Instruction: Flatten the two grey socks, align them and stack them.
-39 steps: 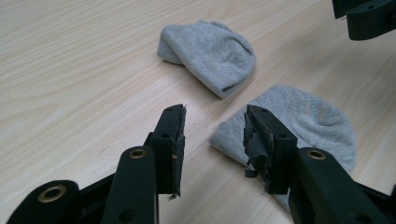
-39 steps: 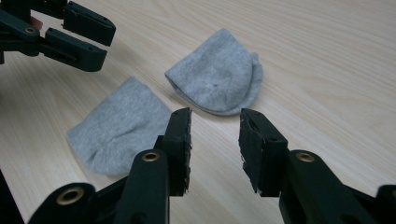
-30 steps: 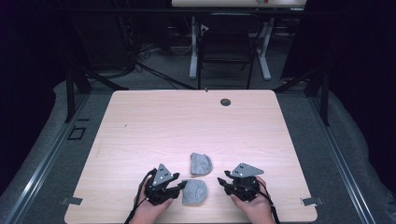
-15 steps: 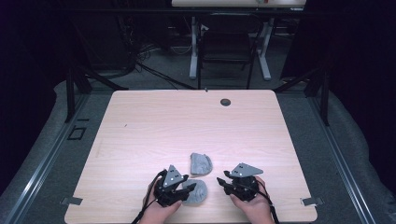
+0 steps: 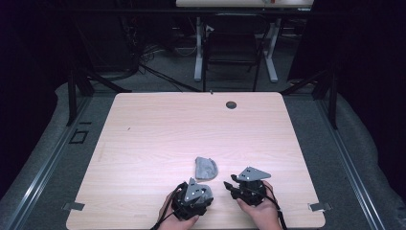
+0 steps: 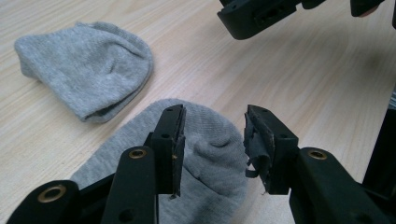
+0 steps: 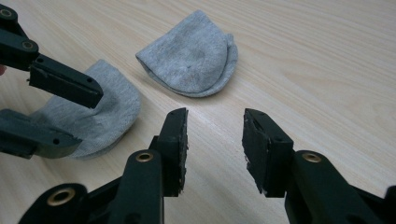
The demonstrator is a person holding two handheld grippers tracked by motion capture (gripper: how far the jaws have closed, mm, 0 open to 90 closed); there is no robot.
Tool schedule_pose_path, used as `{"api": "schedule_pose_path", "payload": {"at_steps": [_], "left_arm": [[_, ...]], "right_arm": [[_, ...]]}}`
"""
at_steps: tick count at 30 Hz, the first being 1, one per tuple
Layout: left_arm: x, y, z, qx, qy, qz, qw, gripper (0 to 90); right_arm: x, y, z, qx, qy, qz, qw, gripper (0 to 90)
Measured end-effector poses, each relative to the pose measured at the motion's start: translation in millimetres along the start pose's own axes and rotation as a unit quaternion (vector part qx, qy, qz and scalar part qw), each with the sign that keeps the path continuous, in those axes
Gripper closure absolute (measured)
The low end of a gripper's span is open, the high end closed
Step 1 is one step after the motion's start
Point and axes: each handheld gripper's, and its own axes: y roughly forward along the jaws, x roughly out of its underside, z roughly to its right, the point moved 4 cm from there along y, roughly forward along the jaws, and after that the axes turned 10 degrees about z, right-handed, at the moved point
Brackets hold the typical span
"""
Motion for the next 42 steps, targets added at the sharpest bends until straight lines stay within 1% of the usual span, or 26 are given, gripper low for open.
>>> {"api": "schedule_pose_path", "payload": {"at_steps": [3, 5, 8, 10, 11, 14, 15, 17, 19, 20, 22, 24, 26, 27, 29, 31, 32, 34, 36, 37, 38, 39, 42], "left_arm": [[1.5, 0.9, 2.8, -0.001, 0.002, -0.002, 1.0000, 58.1], [2.9, 1.7, 4.3, 0.003, 0.004, -0.005, 1.0000, 59.4], [6.1, 3.4, 6.0, 0.006, 0.007, -0.014, 0.9999, 65.8], [7.3, 3.8, 6.4, 0.009, 0.007, -0.014, 0.9998, 69.5], [7.5, 3.8, 6.5, 0.006, 0.009, -0.012, 0.9999, 72.4], [6.9, 2.1, 6.2, 0.010, 0.012, -0.013, 0.9998, 80.8], [6.5, 1.3, 6.0, 0.010, 0.012, -0.012, 0.9998, 83.2], [5.0, -1.2, 4.9, 0.010, 0.011, -0.007, 0.9999, 86.9], [2.5, -4.7, 3.4, 0.010, 0.008, 0.002, 0.9999, 87.8], [0.6, -7.3, 2.0, 0.011, 0.007, 0.009, 0.9999, 87.9], [-2.1, -12.1, -1.1, 0.009, 0.005, 0.015, 0.9998, 88.2], [-4.4, -16.6, -4.2, 0.006, 0.001, 0.024, 0.9997, 88.3], [-6.1, -20.1, -7.1, 0.005, -0.003, 0.029, 0.9996, 88.4], [-7.1, -21.9, -8.8, 0.002, -0.004, 0.033, 0.9994, 88.5], [-8.7, -25.2, -11.2, 0.002, -0.009, 0.041, 0.9991, 88.5], [-10.2, -28.1, -12.8, 0.002, -0.010, 0.047, 0.9989, 88.6], [-10.9, -29.4, -13.7, 0.002, -0.010, 0.049, 0.9987, 88.6], [-12.0, -30.7, -14.3, 0.003, -0.012, 0.054, 0.9985, 88.7], [-13.0, -32.0, -15.6, 0.004, -0.005, 0.055, 0.9985, 88.8], [-13.2, -32.1, -14.9, 0.005, -0.011, 0.059, 0.9982, 88.8], [-13.7, -32.8, -14.9, 0.007, -0.011, 0.061, 0.9981, 88.8], [-13.9, -33.3, -15.3, 0.007, -0.007, 0.060, 0.9981, 88.8], [-14.0, -34.3, -15.7, 0.007, -0.005, 0.063, 0.9980, 88.9]], "right_arm": [[0.4, 0.5, 0.4, 0.001, 0.001, -0.001, 1.0000, 60.3], [0.6, 0.7, 0.5, 0.001, 0.001, -0.001, 1.0000, 60.3], [0.9, 1.1, 0.6, 0.001, 0.001, 0.000, 1.0000, 60.2], [1.0, 1.3, 0.4, 0.002, 0.001, 0.000, 1.0000, 60.3], [1.1, 1.5, 0.3, 0.002, 0.001, -0.001, 1.0000, 60.2], [1.5, 2.2, -0.3, 0.001, 0.003, 0.000, 1.0000, 60.3], [1.7, 2.7, -0.7, 0.000, 0.005, 0.001, 1.0000, 60.3], [1.8, 2.8, -0.9, -0.001, 0.001, -0.002, 1.0000, 60.4], [1.9, 3.3, -2.3, -0.003, 0.002, -0.004, 1.0000, 61.8], [2.1, 3.6, -2.9, -0.006, 0.000, -0.006, 1.0000, 62.7], [2.3, 5.3, -6.5, -0.016, 0.001, -0.010, 0.9998, 70.0], [1.8, 6.6, -10.0, -0.022, -0.005, -0.017, 0.9996, 76.8], [1.0, 8.4, -14.6, -0.028, -0.013, -0.018, 0.9994, 82.0], [0.7, 9.0, -17.2, -0.031, -0.017, -0.023, 0.9991, 84.0], [0.7, 12.1, -22.5, -0.040, -0.027, -0.026, 0.9985, 87.2], [1.1, 16.4, -28.3, -0.053, -0.031, -0.028, 0.9977, 89.0], [1.3, 18.1, -30.3, -0.055, -0.028, -0.028, 0.9977, 89.3], [2.5, 23.7, -35.9, -0.072, -0.023, -0.032, 0.9966, 89.6], [3.6, 28.3, -40.5, -0.083, -0.024, -0.036, 0.9956, 89.8], [4.6, 32.3, -44.7, -0.092, -0.023, -0.036, 0.9948, 89.9], [5.2, 34.5, -47.3, -0.096, -0.024, -0.038, 0.9944, 89.9], [5.8, 37.9, -51.1, -0.100, -0.030, -0.038, 0.9938, 89.9], [6.5, 41.9, -57.7, -0.107, -0.042, -0.041, 0.9925, 89.9]]}}
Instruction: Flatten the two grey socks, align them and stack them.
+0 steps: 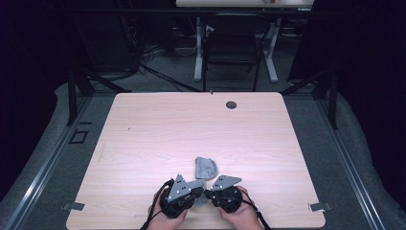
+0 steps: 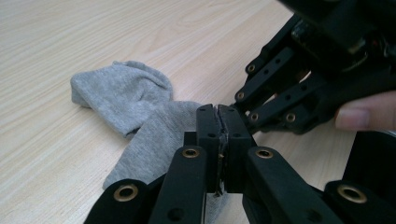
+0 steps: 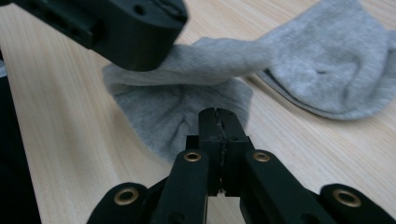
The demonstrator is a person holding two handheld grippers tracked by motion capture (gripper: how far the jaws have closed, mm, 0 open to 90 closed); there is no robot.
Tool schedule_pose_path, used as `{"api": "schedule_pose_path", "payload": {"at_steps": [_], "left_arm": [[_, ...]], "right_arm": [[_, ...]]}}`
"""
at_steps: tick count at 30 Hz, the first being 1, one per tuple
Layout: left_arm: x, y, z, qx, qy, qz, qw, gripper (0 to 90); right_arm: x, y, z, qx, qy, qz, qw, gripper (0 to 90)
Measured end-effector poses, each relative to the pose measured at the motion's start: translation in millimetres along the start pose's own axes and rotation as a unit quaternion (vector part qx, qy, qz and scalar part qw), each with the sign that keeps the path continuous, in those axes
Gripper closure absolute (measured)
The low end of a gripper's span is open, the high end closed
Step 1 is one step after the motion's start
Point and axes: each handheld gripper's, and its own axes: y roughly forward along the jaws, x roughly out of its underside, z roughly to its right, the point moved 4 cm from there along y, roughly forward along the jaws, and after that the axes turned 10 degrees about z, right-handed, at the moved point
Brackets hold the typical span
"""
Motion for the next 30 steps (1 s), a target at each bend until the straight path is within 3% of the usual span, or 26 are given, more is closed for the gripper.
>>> {"api": "schedule_pose_path", "payload": {"at_steps": [4, 12, 15, 20, 24, 30], "left_arm": [[0.3, 0.0, -0.1, 0.001, -0.003, 0.003, 1.0000, 88.9], [0.1, -5.0, -5.8, -0.006, -0.001, 0.001, 1.0000, 88.9], [3.0, -10.8, -10.5, -0.016, 0.001, 0.000, 0.9999, 88.8], [10.0, -21.3, -20.7, -0.032, -0.004, -0.011, 0.9994, 88.8], [15.4, -29.9, -28.2, -0.044, -0.010, -0.018, 0.9988, 89.1], [21.8, -36.4, -35.7, -0.055, -0.023, -0.019, 0.9980, 86.4]], "right_arm": [[-0.3, 3.9, -2.9, 0.000, -0.002, 0.007, 1.0000, 89.9], [4.1, 4.6, 3.0, 0.013, -0.007, -0.004, 0.9999, 90.0], [5.5, 1.8, 4.2, 0.021, 0.004, -0.006, 0.9997, 90.0], [7.3, -4.1, 4.8, 0.038, 0.003, -0.018, 0.9991, 90.0], [10.2, -12.0, 8.6, 0.061, 0.013, -0.028, 0.9977, 90.0], [13.9, -20.1, 11.5, 0.067, 0.033, -0.034, 0.9966, 89.6]]}}
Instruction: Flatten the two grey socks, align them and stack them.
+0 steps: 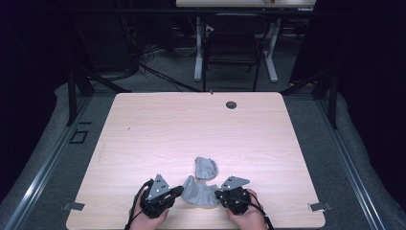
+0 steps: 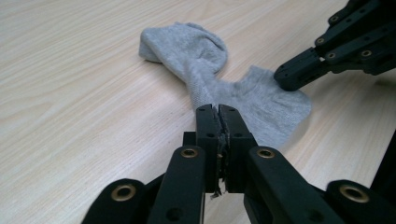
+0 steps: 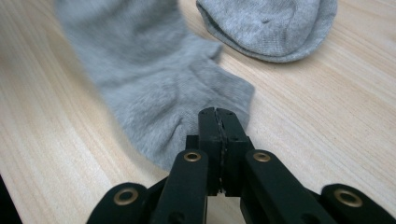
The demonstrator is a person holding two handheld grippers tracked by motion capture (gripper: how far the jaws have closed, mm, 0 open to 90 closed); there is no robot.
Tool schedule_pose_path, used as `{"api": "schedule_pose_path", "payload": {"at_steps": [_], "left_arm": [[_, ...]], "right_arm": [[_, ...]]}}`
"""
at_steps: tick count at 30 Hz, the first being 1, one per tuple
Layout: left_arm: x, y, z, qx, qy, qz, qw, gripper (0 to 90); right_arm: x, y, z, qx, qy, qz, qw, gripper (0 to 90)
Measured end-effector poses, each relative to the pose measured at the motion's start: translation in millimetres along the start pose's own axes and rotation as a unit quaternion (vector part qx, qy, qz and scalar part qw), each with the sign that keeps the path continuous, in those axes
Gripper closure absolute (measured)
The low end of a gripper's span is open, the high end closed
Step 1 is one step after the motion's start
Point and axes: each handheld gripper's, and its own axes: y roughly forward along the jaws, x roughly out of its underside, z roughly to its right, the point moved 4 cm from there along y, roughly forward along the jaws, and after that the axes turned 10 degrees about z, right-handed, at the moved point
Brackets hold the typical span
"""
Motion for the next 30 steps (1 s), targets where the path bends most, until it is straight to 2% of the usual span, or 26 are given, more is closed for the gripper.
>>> {"api": "schedule_pose_path", "payload": {"at_steps": [2, 4, 5, 6, 7, 10, 12, 15, 17, 20, 24, 30], "left_arm": [[-1.4, -1.3, -1.9, -0.007, -0.006, 0.011, 0.9999, 82.9], [-3.7, -3.0, -5.6, -0.014, -0.003, 0.017, 0.9997, 81.8], [-3.7, -2.8, -6.6, -0.012, -0.009, 0.016, 0.9998, 81.2], [-3.0, -1.7, -8.5, -0.010, -0.007, 0.014, 0.9998, 81.2], [-1.9, -0.6, -8.8, -0.010, -0.009, 0.011, 0.9998, 80.9], [4.6, 8.1, -10.8, -0.006, 0.001, -0.005, 1.0000, 80.7], [9.3, 13.8, -11.4, -0.007, -0.003, -0.015, 0.9999, 80.9], [15.0, 20.0, -13.4, -0.005, 0.001, -0.030, 0.9996, 80.8], [18.7, 23.7, -13.9, 0.003, 0.005, -0.035, 0.9994, 80.7], [23.9, 28.9, -14.7, 0.011, 0.010, -0.048, 0.9988, 80.0], [28.7, 31.1, -14.5, 0.011, 0.010, -0.054, 0.9984, 80.0], [29.4, 29.2, -13.3, 0.010, 0.005, -0.059, 0.9982, 80.0]], "right_arm": [[0.0, -0.7, -1.0, 0.002, -0.006, -0.003, 1.0000, 89.4], [-0.3, -1.0, -1.9, 0.004, -0.009, -0.006, 0.9999, 88.4], [-0.8, -0.9, -2.1, 0.005, -0.009, -0.005, 0.9999, 87.6], [-1.2, -1.0, -2.0, 0.003, -0.007, -0.003, 1.0000, 86.6], [-2.1, -1.5, -1.4, 0.006, -0.007, 0.001, 1.0000, 86.0], [-8.0, -3.1, 0.7, 0.011, -0.008, 0.023, 0.9996, 85.0], [-11.8, -1.5, 0.7, 0.001, -0.007, 0.043, 0.9991, 83.5], [-13.9, 5.1, 0.5, -0.010, -0.024, 0.053, 0.9983, 80.0], [-11.1, 9.5, 1.4, -0.014, -0.033, 0.041, 0.9985, 80.0], [-8.0, 12.2, 2.5, -0.015, -0.030, 0.029, 0.9990, 80.8], [-6.2, 12.2, 5.1, -0.018, -0.018, 0.024, 0.9994, 82.0], [-3.9, 7.6, 5.0, -0.014, -0.017, 0.014, 0.9997, 85.0]]}}
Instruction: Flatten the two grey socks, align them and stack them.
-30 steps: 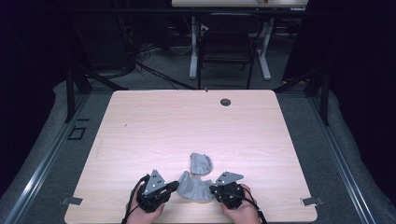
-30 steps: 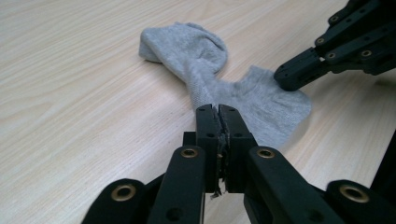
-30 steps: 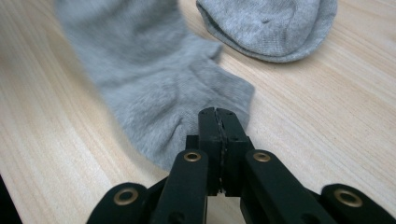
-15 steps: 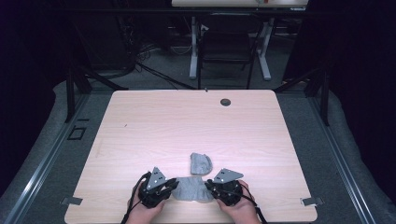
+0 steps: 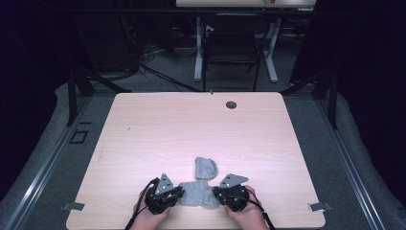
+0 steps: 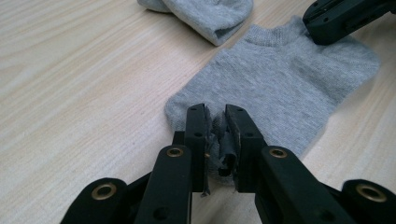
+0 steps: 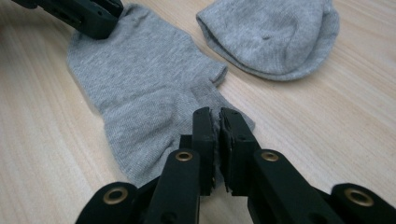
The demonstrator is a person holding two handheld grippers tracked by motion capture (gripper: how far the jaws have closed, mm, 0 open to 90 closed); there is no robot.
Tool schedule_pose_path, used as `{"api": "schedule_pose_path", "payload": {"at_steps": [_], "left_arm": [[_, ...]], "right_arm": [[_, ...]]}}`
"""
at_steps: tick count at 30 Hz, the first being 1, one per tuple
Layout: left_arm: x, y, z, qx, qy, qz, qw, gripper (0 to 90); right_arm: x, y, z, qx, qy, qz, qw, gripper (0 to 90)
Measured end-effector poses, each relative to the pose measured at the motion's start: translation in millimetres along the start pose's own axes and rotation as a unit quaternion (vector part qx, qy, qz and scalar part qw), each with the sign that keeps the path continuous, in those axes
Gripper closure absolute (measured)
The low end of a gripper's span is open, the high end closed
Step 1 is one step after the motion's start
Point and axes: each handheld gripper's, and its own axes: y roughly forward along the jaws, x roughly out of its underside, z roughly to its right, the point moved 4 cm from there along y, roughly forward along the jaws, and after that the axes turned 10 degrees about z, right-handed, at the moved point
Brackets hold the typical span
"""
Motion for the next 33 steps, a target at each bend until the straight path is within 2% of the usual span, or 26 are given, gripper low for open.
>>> {"api": "schedule_pose_path", "payload": {"at_steps": [8, 15, 17, 18, 20, 25, 26, 29, 33], "left_arm": [[2.2, -4.1, 6.9, 0.008, -0.016, -0.008, 0.9998, 80.0], [2.5, -5.9, 9.1, 0.013, -0.016, -0.012, 0.9997, 80.0], [1.2, -5.8, 9.9, 0.017, -0.012, -0.006, 0.9998, 78.4], [0.6, -5.7, 10.6, 0.016, -0.013, -0.003, 0.9998, 77.9], [-1.9, -6.0, 11.1, 0.015, -0.012, 0.004, 0.9998, 77.5], [-11.5, -5.4, 8.9, 0.012, -0.008, 0.016, 0.9998, 75.3], [-15.3, -4.1, 8.3, 0.011, -0.012, 0.022, 0.9996, 74.6], [-23.9, 1.0, 7.1, 0.006, -0.011, 0.026, 0.9996, 73.3], [-38.3, 15.3, 10.5, 0.003, 0.001, 0.026, 0.9996, 73.2]], "right_arm": [[3.2, -6.5, -1.4, 0.001, 0.002, -0.010, 0.9999, 86.3], [4.0, -9.2, -2.4, -0.003, 0.000, -0.017, 0.9998, 86.7], [3.4, -10.3, -1.6, -0.007, 0.003, -0.019, 0.9998, 83.6], [2.3, -11.4, 0.4, -0.010, 0.001, -0.015, 0.9998, 82.8], [-0.8, -15.4, 4.5, -0.008, 0.018, 0.002, 0.9998, 82.0], [-7.3, -27.2, 17.6, 0.011, 0.037, 0.032, 0.9988, 81.4], [-7.9, -29.0, 19.9, 0.015, 0.043, 0.037, 0.9983, 81.3], [-8.8, -32.2, 26.9, 0.024, 0.053, 0.045, 0.9973, 81.0], [-9.4, -33.4, 32.0, 0.033, 0.053, 0.047, 0.9969, 80.5]]}}
